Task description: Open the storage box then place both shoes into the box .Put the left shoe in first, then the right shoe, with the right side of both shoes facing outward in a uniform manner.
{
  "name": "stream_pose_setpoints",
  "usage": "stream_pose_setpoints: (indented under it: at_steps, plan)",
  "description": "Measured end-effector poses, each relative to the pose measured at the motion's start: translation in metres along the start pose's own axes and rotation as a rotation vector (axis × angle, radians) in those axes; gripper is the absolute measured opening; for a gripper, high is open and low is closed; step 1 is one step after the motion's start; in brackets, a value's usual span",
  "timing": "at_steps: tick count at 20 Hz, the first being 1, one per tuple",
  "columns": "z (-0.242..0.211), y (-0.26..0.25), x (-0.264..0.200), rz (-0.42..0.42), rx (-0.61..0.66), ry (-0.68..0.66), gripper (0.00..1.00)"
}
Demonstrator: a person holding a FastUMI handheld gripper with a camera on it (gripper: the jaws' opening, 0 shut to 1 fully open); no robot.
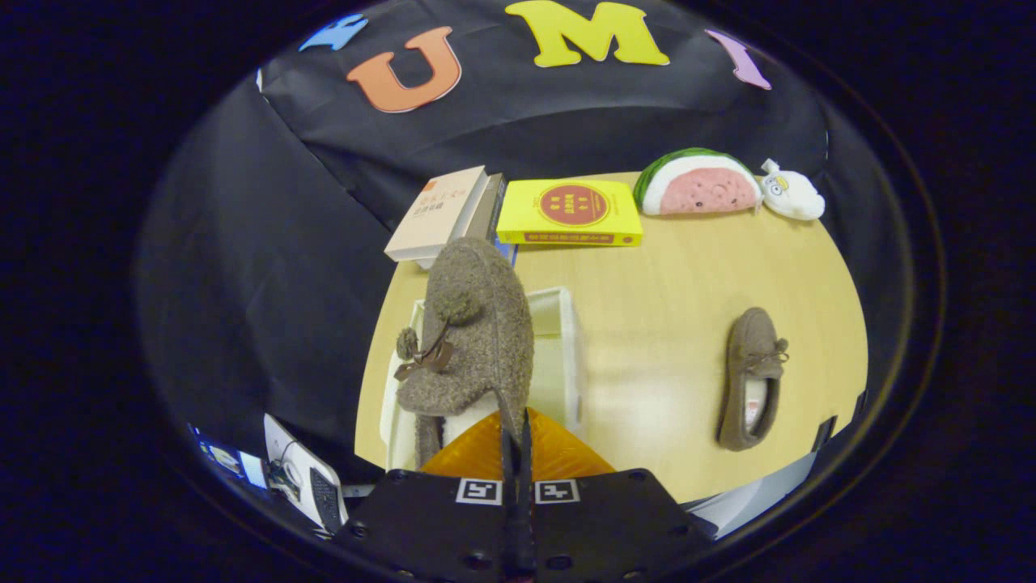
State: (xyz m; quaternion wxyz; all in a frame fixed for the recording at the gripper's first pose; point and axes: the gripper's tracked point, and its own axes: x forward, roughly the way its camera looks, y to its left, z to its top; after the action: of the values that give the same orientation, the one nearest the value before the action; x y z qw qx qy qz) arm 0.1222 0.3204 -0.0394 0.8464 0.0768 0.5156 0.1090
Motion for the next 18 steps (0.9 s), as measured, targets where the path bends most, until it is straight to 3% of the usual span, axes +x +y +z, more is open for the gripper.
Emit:
stream_pose_setpoints:
  at_steps: [6,10,18]
  plan:
    - [-0.044,0.037,0.083,-0.018,0.0,0.078,0.0]
    - [-0.062,0.036,0.124,-0.052,0.031,0.147,0.0]
    - [-0.071,0.035,0.143,-0.079,0.002,0.186,0.0]
